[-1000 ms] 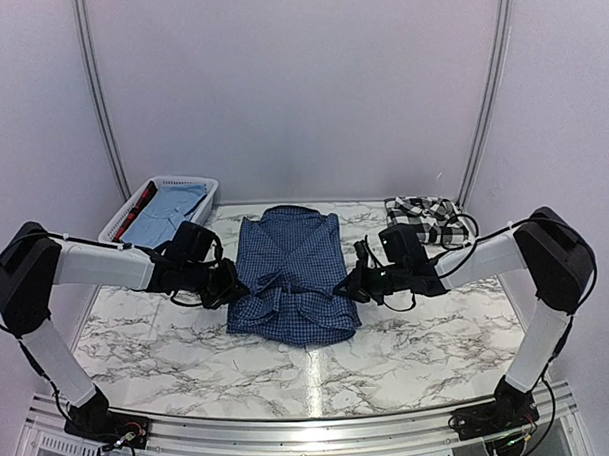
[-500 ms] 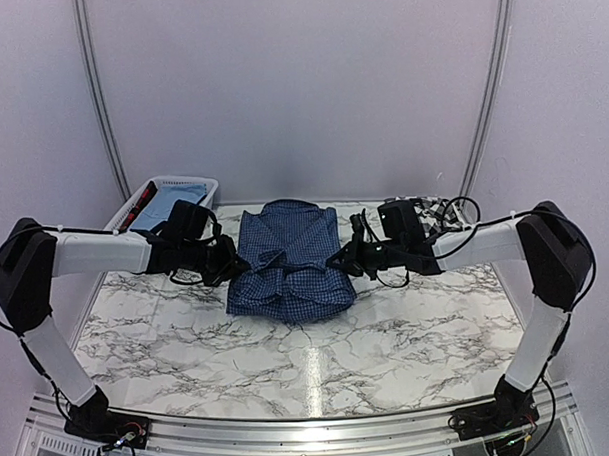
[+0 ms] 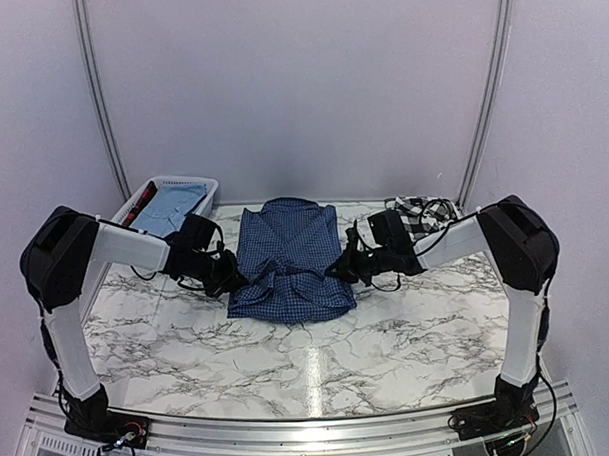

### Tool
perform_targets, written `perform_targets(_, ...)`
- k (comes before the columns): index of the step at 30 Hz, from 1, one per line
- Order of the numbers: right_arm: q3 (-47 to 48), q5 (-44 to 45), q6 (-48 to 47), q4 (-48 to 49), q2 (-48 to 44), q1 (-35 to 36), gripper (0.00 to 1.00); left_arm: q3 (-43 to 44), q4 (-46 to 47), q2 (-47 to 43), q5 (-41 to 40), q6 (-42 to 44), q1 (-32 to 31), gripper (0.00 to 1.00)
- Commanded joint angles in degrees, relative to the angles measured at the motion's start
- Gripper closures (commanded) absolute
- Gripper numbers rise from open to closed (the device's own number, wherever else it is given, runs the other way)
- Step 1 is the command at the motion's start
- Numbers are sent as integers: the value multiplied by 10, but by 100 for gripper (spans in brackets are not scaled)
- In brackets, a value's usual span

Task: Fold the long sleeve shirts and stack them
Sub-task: Fold the rectangle-folded shirt at the center of the board.

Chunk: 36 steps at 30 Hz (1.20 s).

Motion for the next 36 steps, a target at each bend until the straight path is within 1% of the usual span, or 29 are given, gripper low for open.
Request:
perform_targets(1, 18, -4, 4, 19, 31, -4, 100, 8, 15, 36, 10, 10, 3, 100)
perform_targets(5, -15, -3, 19, 50, 37, -3, 100, -13, 26, 38, 16, 3, -2, 100)
perform_targets(8, -63, 2, 27, 69, 17, 2, 100, -44, 33, 21, 12, -2, -14, 100)
perform_targets(10, -98, 9, 34, 81, -1, 10, 100, -78, 45, 5, 8, -11, -24, 100)
perform_targets(17, -232, 27, 73, 141, -92, 50, 100, -204, 82, -90, -24, -55, -82, 100)
perform_targets(21, -281, 44, 86, 138, -157, 71, 100, -251, 77, -159, -46, -83, -112, 100)
perform_targets(24, -289, 50, 91, 116, -199, 76, 100, -249, 52, -203, -55, -90, -120, 100)
perform_targets(26, -276, 54, 87, 95, -218, 75, 100, -226, 26, -214, -57, -83, -120, 100)
perform_targets(31, -212, 53, 64, 40, -214, 58, 100, -147, -31, -183, -49, -54, -104, 97)
perform_targets(32, -207, 48, 61, 37, -209, 49, 98, -135, -38, -172, -43, -49, -97, 96)
perform_targets(33, -203, 40, 59, 38, -205, 42, 94, -129, -40, -162, -37, -45, -91, 95)
perform_targets(34, -200, 34, 57, 39, -200, 35, 87, -122, -40, -150, -30, -42, -84, 91)
perform_targets(36, -189, 19, 49, 37, -187, 24, 72, -109, -41, -130, -19, -32, -77, 78)
